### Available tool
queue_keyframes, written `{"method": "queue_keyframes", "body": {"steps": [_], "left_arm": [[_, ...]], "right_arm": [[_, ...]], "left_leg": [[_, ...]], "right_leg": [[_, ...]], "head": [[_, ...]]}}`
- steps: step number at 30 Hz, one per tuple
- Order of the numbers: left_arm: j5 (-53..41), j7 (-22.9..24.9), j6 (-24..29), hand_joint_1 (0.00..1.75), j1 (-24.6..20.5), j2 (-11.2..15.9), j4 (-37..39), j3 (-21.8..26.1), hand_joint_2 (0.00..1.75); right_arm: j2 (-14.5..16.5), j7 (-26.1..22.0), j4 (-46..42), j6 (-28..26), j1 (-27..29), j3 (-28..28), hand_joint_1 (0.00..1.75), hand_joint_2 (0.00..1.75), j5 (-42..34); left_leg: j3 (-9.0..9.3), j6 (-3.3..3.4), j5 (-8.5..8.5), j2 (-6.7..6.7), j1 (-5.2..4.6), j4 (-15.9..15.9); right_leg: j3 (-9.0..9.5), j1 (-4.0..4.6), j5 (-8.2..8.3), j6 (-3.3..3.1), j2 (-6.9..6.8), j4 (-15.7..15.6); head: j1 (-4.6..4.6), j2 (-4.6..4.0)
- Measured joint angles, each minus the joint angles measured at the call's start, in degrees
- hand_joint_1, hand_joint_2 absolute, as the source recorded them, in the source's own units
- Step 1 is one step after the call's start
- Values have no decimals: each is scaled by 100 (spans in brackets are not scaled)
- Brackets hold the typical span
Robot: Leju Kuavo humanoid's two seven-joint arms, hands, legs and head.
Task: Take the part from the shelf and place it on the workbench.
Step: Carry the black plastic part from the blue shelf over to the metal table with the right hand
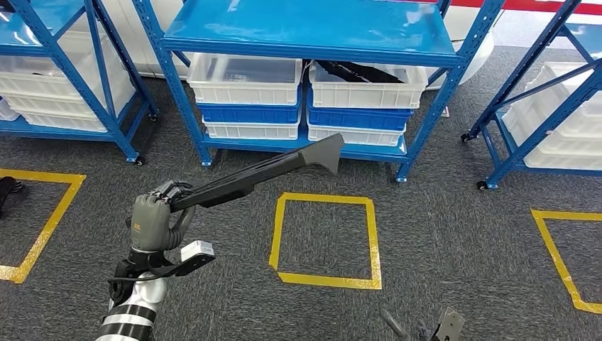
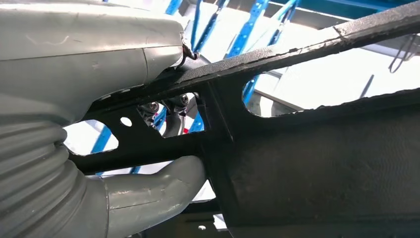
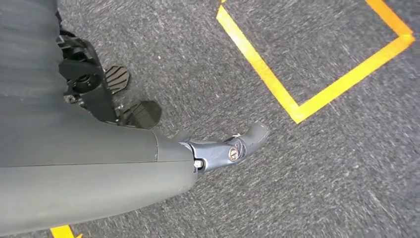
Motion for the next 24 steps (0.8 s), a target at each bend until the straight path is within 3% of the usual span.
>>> {"method": "queue_keyframes", "body": {"steps": [3,4,5,6,8,9,11,13,15,17,19,20,21,22,24], "left_arm": [[28,0,0,175,96,-1,-14,38,175],[33,0,0,175,131,-1,-13,48,175],[42,0,0,175,160,-1,-13,58,175],[55,0,0,175,180,-2,-12,69,175],[92,0,0,175,202,-2,-13,85,175],[112,0,0,175,209,-2,-13,95,175],[168,-1,0,175,230,-6,-11,107,175],[231,-2,0,175,249,-17,-10,110,175],[288,-2,0,175,264,-22,-10,114,175],[331,-2,0,175,293,-22,-7,131,175],[365,-2,0,175,345,-22,4,156,175],[380,-2,0,175,370,-22,10,163,175],[393,-2,0,175,390,-23,15,168,175],[401,-2,0,175,401,-23,16,171,175],[410,-3,0,175,409,-23,16,174,175]], "right_arm": [[8,-25,-7,33,14,24,0,175,-51],[9,-31,-8,43,22,27,0,175,-66],[10,-38,-11,49,29,29,0,175,-79],[9,-43,-17,54,32,33,0,175,-91],[17,-52,-31,60,18,49,0,175,-117],[25,-54,-37,63,6,61,0,175,-131],[39,-55,-45,68,-13,85,0,175,-163],[33,-56,-53,69,-7,103,0,175,-196],[29,-56,-62,69,1,120,0,175,-227],[32,-55,-68,69,-4,137,0,175,-245],[36,-54,-69,69,-3,159,0,175,-256],[35,-54,-69,70,2,168,0,175,-264],[33,-54,-69,72,8,174,0,175,-273],[30,-54,-69,76,11,180,0,175,-282],[28,-54,-69,86,7,197,0,175,-296]], "left_leg": [[-39,5,38,108,39,-25],[-54,-10,45,151,47,-24],[-65,-31,52,196,62,-23],[-72,-61,55,240,83,-18],[-81,-157,42,323,116,15],[-85,-216,29,368,118,39],[-81,-312,20,464,107,64],[-67,-374,12,528,136,64],[-142,-414,-203,346,170,290],[-414,-416,-639,59,170,961],[-711,-385,-928,-50,153,1637],[-744,-357,-912,-66,147,1721],[-664,-322,-785,-87,142,1581],[-479,-281,-586,-142,137,1240],[-94,-219,-303,-419,141,513]], "right_leg": [[-507,-33,-496,-16,-8,1122],[-604,-56,-574,19,-13,1359],[-584,-81,-563,76,-26,1368],[-426,-107,-464,151,-64,1112],[66,-138,-201,284,-276,278],[247,-134,-104,283,-361,-39],[333,-95,-39,161,-386,-226],[294,-89,-6,18,-247,-208],[273,-104,29,-83,-125,-209],[252,-90,55,-158,-7,-211],[227,-45,71,-204,138,-208],[219,-24,78,-215,218,-206],[216,-8,83,-220,303,-203],[218,1,88,-220,385,-201],[205,13,101,-198,526,-189]], "head": [[26,0],[26,0],[26,0],[26,0],[37,0],[40,0],[42,0],[33,0],[15,0],[-4,0],[-8,0],[-8,0],[-7,0],[-8,0],[-3,0]]}}
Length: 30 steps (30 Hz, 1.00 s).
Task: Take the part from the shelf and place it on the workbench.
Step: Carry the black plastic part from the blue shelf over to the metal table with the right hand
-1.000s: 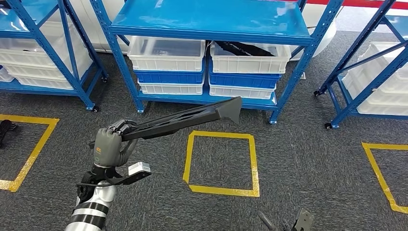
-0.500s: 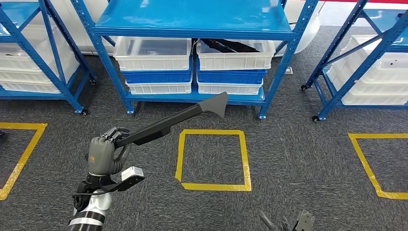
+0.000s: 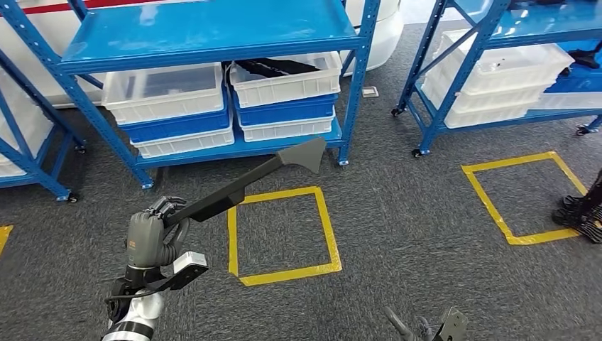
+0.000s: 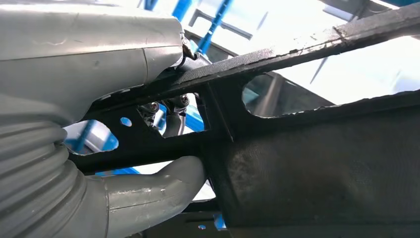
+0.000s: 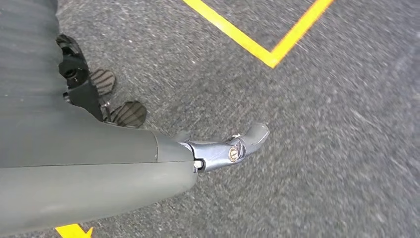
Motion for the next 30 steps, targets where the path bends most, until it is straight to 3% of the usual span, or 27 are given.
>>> {"method": "queue_keyframes", "body": {"steps": [2,4,6,8,10,11,12,14,15,17,19,21,23,24,25,26,27,28,29,30], "left_arm": [[4,-1,0,175,8,-10,0,2,175],[4,-2,0,175,11,-28,1,5,175],[-3,-2,0,175,5,-44,0,14,175],[-3,-2,0,175,9,-55,0,22,175],[1,-2,0,175,19,-59,4,29,175],[3,-2,0,175,20,-60,6,33,175],[-3,-2,0,175,19,-63,8,38,175],[-54,-2,0,175,13,-74,9,61,175],[-98,-2,0,175,11,-81,9,76,175],[-209,-3,0,175,6,-98,9,122,175],[-298,-4,0,175,2,-117,8,165,175],[-341,-4,0,175,-10,-132,4,194,175],[-385,-4,0,175,-5,-136,1,240,175],[-407,-4,0,175,7,-137,2,269,175],[-422,-4,0,175,22,-137,4,297,175],[-426,-4,0,175,33,-137,8,316,175],[-426,-4,0,175,39,-137,12,328,175],[-417,-4,0,175,41,-136,15,335,175],[-409,-4,0,175,41,-134,16,340,175],[-403,-4,0,175,42,-132,21,346,175]], "right_arm": [[-1,-1,-3,7,-5,14,0,175,-11],[-13,-4,-9,9,5,17,0,175,-38],[-24,-13,-15,9,14,17,0,175,-62],[-25,-24,-22,11,-1,19,0,175,-79],[-27,-33,-26,15,-6,19,0,175,-107],[-29,-35,-27,17,2,19,0,175,-125],[-32,-37,-28,19,11,19,0,175,-145],[-45,-39,-32,20,16,19,0,175,-181],[-51,-40,-38,22,9,20,0,175,-197],[-61,-42,-50,27,-3,25,0,175,-227],[-70,-42,-54,30,14,28,0,175,-250],[-75,-38,-54,27,43,33,0,175,-264],[-75,-33,-54,22,49,52,0,175,-276],[-75,-31,-54,20,48,63,0,175,-281],[-74,-27,-54,19,53,72,0,175,-288],[-73,-24,-54,17,66,77,0,175,-295],[-73,-19,-54,15,83,80,0,175,-301],[-73,-13,-54,13,100,86,0,175,-308],[-73,-9,-54,11,111,94,0,175,-311],[-76,-5,-55,11,113,102,0,175,-315]], "left_leg": [[134,11,53,-146,-24,-284],[129,34,93,-10,-48,-322],[135,97,150,136,-40,-390],[121,141,186,300,-52,-425],[90,153,193,474,-75,-423],[79,154,195,558,-81,-422],[72,154,196,638,-83,-422],[77,147,196,781,-90,-420],[81,131,192,846,-109,-417],[90,81,187,965,-147,-412],[103,24,186,1068,-158,-421],[67,-38,62,884,-132,-290],[-151,-82,-311,525,-104,266],[-315,-93,-522,419,-99,657],[-462,-105,-662,371,-93,988],[-542,-116,-694,353,-83,1164],[-538,-125,-629,346,-69,1163],[-413,-137,-450,320,-44,921],[-229,-155,-243,230,-7,562],[-56,-181,-107,53,33,216]], "right_leg": [[-50,-15,32,54,108,3],[-113,-38,69,126,196,-13],[-248,-17,-25,149,-8,159],[-564,2,-322,120,-365,784],[-889,-9,-595,125,-507,1506],[-926,-15,-628,154,-532,1633],[-837,-17,-581,198,-558,1525],[-335,-6,-344,267,-733,720],[-91,18,-233,262,-860,322],[136,66,-121,175,-995,-74],[109,73,-80,84,-876,-89],[108,12,-40,9,-746,-122],[117,-42,-10,-62,-620,-142],[113,-43,-4,-83,-552,-139],[109,-43,-3,-89,-472,-136],[106,-45,-2,-88,-389,-129],[104,-51,-2,-86,-308,-118],[103,-64,-3,-82,-221,-99],[96,-75,-11,-68,-139,-70],[70,-75,-21,-39,-59,-30]], "head": [[-4,0],[-14,0],[10,0],[51,0],[70,0],[70,0],[72,0],[73,0],[73,0],[69,0],[67,0],[50,0],[20,0],[10,0],[6,0],[5,0],[4,0],[4,0],[3,0],[2,0]]}}
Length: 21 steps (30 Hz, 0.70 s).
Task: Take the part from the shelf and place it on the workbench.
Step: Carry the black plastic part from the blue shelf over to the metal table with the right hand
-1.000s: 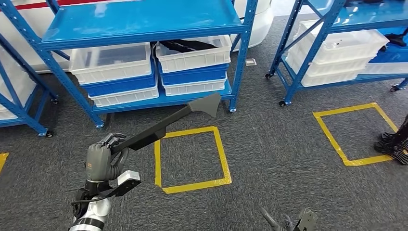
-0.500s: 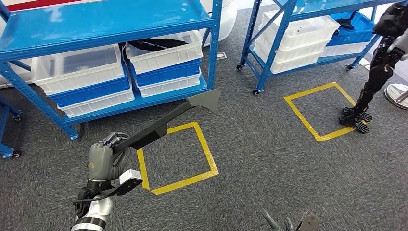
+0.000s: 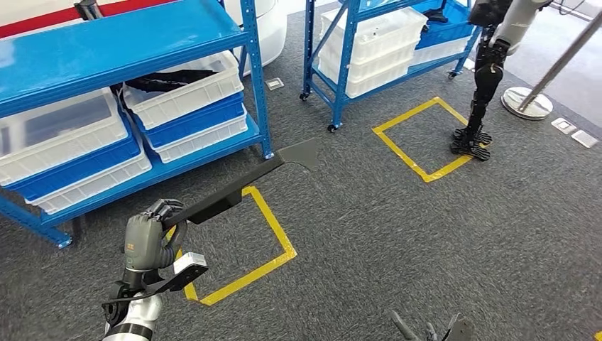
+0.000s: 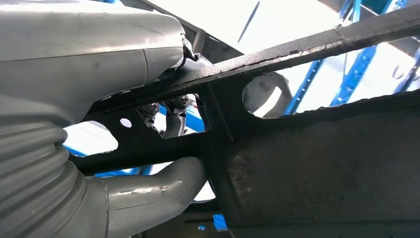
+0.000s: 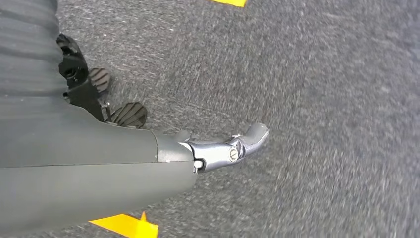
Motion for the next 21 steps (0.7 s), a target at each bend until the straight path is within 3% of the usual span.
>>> {"method": "queue_keyframes", "body": {"steps": [2,3,4,5,7,9,11,12,13,15,17,18,21], "left_arm": [[7,1,0,175,13,-1,11,10,175],[7,1,0,175,21,-2,17,11,175],[5,2,0,175,25,-4,19,12,175],[-5,2,0,175,20,-7,19,13,175],[-67,2,0,175,6,-12,19,14,175],[-154,1,0,175,5,-11,19,18,175],[-242,1,0,175,0,1,19,16,175],[-281,1,0,175,-12,10,19,5,175],[-318,1,0,175,-37,22,22,-16,175],[-359,0,0,175,-142,45,53,-91,175],[-412,1,0,175,-288,69,120,-190,175],[-447,5,0,175,-360,79,163,-243,175],[-522,80,0,175,-528,110,295,-449,175]], "right_arm": [[-7,5,-1,-1,-8,17,0,175,-4],[-11,5,-2,-2,-3,23,0,175,-4],[-13,6,-2,-2,14,29,0,175,-5],[-19,6,-1,-3,41,35,0,175,-9],[-18,12,0,-5,79,52,0,175,-17],[-6,20,1,-6,78,72,0,175,-23],[1,22,1,-2,82,90,0,175,-44],[3,22,2,2,91,99,0,175,-63],[5,22,2,6,101,109,0,175,-89],[7,16,2,24,105,121,0,175,-140],[8,-4,1,55,81,136,0,175,-184],[8,-16,1,67,70,145,0,175,-203],[2,-30,0,78,75,156,0,175,-255]], "left_leg": [[172,-19,109,-274,47,-405],[165,-2,88,-308,34,-429],[149,41,107,-235,17,-434],[147,88,131,-158,5,-450],[150,192,174,7,-2,-492],[146,251,185,171,-24,-506],[134,266,183,348,-52,-505],[129,268,183,430,-62,-505],[124,270,182,512,-69,-505],[125,265,181,620,-79,-504],[127,230,173,697,-113,-500],[129,203,171,732,-128,-501],[139,103,167,784,-118,-515]], "right_leg": [[-95,2,4,88,151,66],[-146,0,28,142,222,67],[-189,-13,58,191,295,50],[-230,-24,73,228,279,47],[-407,-10,-36,242,-20,293],[-737,13,-307,203,-377,928],[-1085,11,-544,191,-466,1642],[-1142,10,-568,206,-478,1780],[-1098,11,-533,235,-491,1735],[-624,25,-292,294,-610,959],[-182,71,-114,271,-788,238],[-96,95,-81,235,-831,87],[-109,96,-34,117,-710,40]], "head": [[1,0],[1,0],[1,0],[-3,0],[31,0],[72,0],[78,0],[78,0],[80,0],[81,0],[79,0],[79,0],[73,0]]}}
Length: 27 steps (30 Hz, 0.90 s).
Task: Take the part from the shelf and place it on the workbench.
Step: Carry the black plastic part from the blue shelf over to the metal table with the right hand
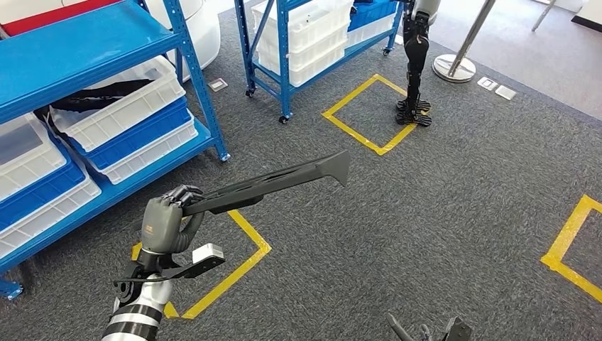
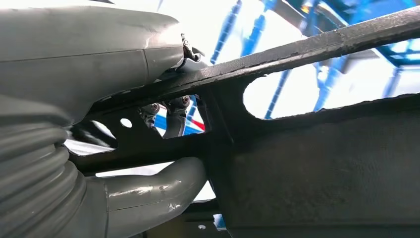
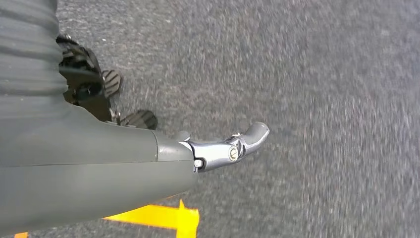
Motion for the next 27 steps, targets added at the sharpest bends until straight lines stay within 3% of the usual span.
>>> {"method": "queue_keyframes", "body": {"steps": [2,4,5,6,7,9,11,13,15,17,19,21,22,23,25,27], "left_arm": [[18,90,0,175,-103,52,72,-175,175],[67,171,0,175,-188,118,151,-337,175],[85,207,0,175,-211,146,191,-405,175],[96,240,-1,175,-228,172,228,-471,175],[101,274,-1,175,-248,199,263,-536,175],[103,327,-2,175,-309,244,316,-639,175],[113,350,-1,175,-378,279,356,-711,175],[123,355,0,175,-413,293,388,-764,175],[127,356,-1,175,-448,298,411,-805,175],[129,354,-1,175,-505,300,426,-845,175],[145,346,-1,175,-534,303,444,-869,175],[167,322,-1,175,-533,308,476,-871,175],[174,302,-2,175,-532,309,494,-871,175],[183,279,-1,175,-533,309,508,-871,175],[203,239,-1,175,-542,309,524,-871,175],[235,208,0,175,-564,311,538,-868,175]], "right_arm": [[1,1,0,3,1,3,0,175,-35],[1,2,1,11,-9,6,0,175,-64],[0,2,1,18,-12,6,0,175,-77],[0,2,1,25,-11,6,0,175,-91],[0,2,1,30,-7,6,0,175,-106],[2,2,1,37,-2,7,0,175,-130],[2,2,1,48,-9,7,0,175,-144],[-2,1,1,62,-13,8,0,175,-157],[-7,0,1,73,9,8,0,175,-168],[-8,0,2,81,25,8,0,175,-175],[-4,0,3,90,12,9,0,175,-184],[-5,0,3,94,5,11,0,175,-194],[-5,0,3,95,10,13,0,175,-198],[-8,0,3,95,15,16,0,175,-202],[-15,0,2,95,12,29,0,175,-217],[-18,1,1,98,-6,43,0,175,-243]], "left_leg": [[-107,-47,-199,-198,26,264],[-418,-63,-580,-431,38,949],[-593,-70,-722,-472,40,1301],[-716,-77,-770,-488,44,1529],[-742,-82,-693,-493,52,1546],[-489,-92,-279,-565,89,973],[-174,-100,-22,-781,134,327],[-86,-76,-26,-875,126,140],[-89,-1,5,-757,101,111],[-79,88,48,-638,102,61],[-74,138,63,-505,86,34],[-77,153,57,-351,66,33],[-77,156,52,-276,61,33],[-74,152,47,-207,60,33],[-58,123,27,-76,51,33],[-37,65,-7,43,15,34]], "right_leg": [[17,-54,35,-92,86,-38],[28,-64,44,-156,179,-44],[29,-57,44,-170,240,-44],[30,-52,45,-176,311,-41],[31,-52,44,-176,393,-34],[31,-65,36,-164,559,2],[-5,-59,18,-114,703,68],[-67,-61,31,-34,821,86],[-131,-77,62,41,897,67],[-284,-58,-35,56,675,281],[-633,-44,-313,15,342,960],[-986,-53,-531,16,239,1652],[-1031,-58,-530,46,225,1734],[-937,-61,-440,90,201,1553],[-489,-55,-162,158,-26,719],[-166,-13,9,134,-235,138]], "head": [[-23,0],[-48,0],[-52,0],[-52,0],[-54,0],[-55,0],[-51,0],[-47,0],[-48,0],[-21,0],[14,0],[21,0],[22,0],[22,0],[26,0],[20,0]]}}
